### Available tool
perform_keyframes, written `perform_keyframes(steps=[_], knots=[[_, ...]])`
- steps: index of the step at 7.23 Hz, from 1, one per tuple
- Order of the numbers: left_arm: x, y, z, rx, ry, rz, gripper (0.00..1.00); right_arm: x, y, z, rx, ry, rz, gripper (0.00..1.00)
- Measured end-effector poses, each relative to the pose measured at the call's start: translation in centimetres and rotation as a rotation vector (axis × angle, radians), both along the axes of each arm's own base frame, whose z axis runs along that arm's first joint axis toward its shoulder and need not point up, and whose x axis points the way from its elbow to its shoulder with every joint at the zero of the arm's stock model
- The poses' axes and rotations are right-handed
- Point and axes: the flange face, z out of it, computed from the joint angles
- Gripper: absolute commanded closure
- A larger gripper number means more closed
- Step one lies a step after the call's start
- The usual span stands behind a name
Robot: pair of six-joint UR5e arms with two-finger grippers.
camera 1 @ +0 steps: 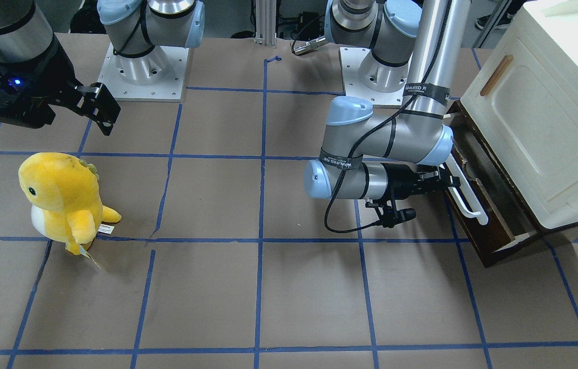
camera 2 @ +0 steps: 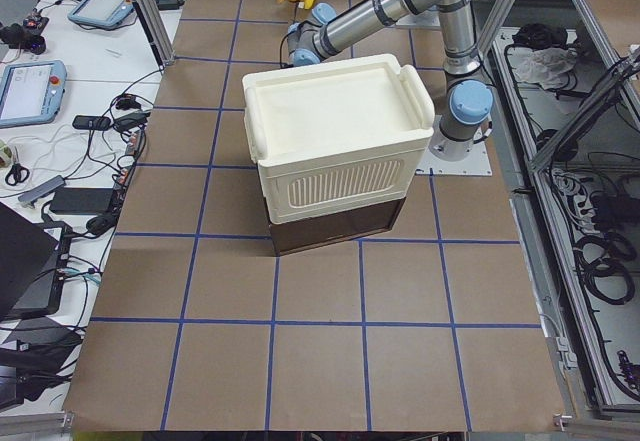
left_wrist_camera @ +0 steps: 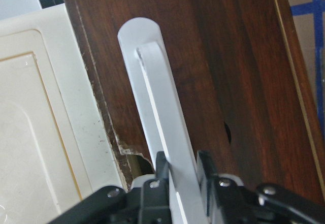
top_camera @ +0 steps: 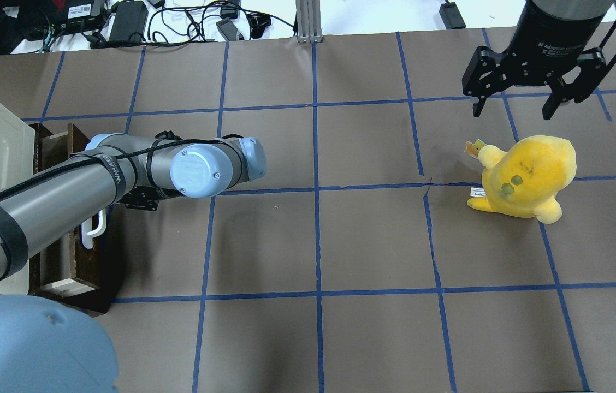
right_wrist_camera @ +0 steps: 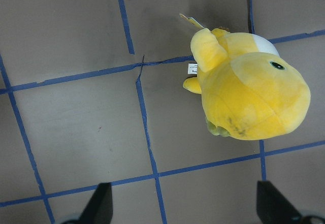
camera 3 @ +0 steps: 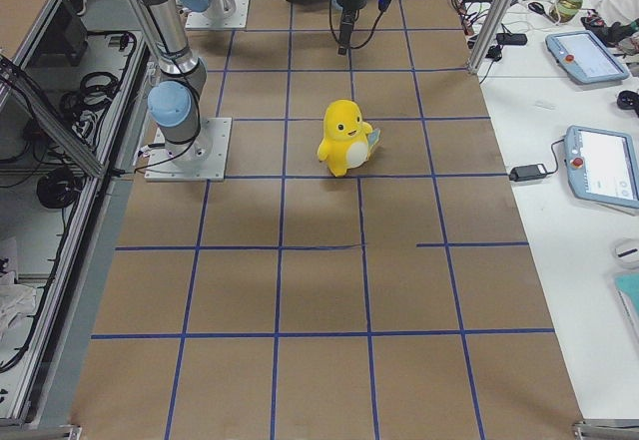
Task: Pull drawer sideways
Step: 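Pull the handle with the left gripper, sliding the drawer open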
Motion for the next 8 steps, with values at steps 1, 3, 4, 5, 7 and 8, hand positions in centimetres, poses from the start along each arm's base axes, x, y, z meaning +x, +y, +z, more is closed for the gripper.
perform_keyframes(steps=[1, 3, 4, 5, 7, 8], knots=[[-0.7, 0.2, 0.2, -0.001, 0.001, -0.013, 0.81, 0.0, 0.0, 0.0, 0.0, 0.0, 0.0, 0.0], [-2.1, 0.7, 0.4, -0.01, 0.001, -0.042, 0.81, 0.0, 0.0, 0.0, 0.0, 0.0, 0.0, 0.0], [-2.7, 0.9, 0.4, -0.016, 0.001, -0.052, 0.81, 0.0, 0.0, 0.0, 0.001, 0.0, -0.001, 0.0], [-3.1, 1.0, 0.3, -0.018, 0.001, -0.06, 0.81, 0.0, 0.0, 0.0, 0.001, 0.0, 0.0, 0.0], [-3.4, 1.0, 0.0, -0.002, 0.0, -0.068, 0.81, 0.0, 0.0, 0.0, 0.001, 0.0, 0.0, 0.0], [-3.4, 1.0, -0.1, 0.006, 0.001, -0.071, 0.81, 0.0, 0.0, 0.0, 0.001, 0.0, 0.0, 0.0]])
